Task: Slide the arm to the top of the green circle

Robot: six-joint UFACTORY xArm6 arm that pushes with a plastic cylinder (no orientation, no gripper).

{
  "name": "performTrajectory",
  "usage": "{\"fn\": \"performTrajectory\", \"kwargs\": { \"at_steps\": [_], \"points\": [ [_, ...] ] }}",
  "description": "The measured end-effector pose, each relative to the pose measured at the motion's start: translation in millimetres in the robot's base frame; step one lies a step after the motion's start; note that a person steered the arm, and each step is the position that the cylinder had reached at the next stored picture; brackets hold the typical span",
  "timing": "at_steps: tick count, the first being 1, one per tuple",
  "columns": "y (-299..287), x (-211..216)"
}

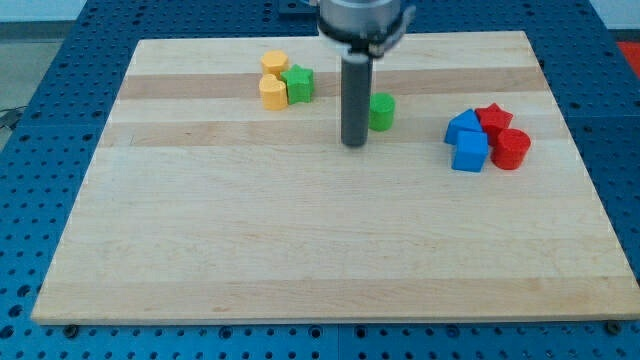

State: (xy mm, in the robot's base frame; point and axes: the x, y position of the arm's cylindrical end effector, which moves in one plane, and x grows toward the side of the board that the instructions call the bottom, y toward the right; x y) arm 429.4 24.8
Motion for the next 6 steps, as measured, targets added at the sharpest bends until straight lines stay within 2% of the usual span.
{"fn": "performTrajectory", "kwargs": {
  "at_steps": [1, 2, 3, 4, 5, 6],
  "points": [
    [-5, 12],
    [-19, -44],
    [-29, -120],
    [-15, -167],
    [41, -165],
    [39, -154]
  ]
}}
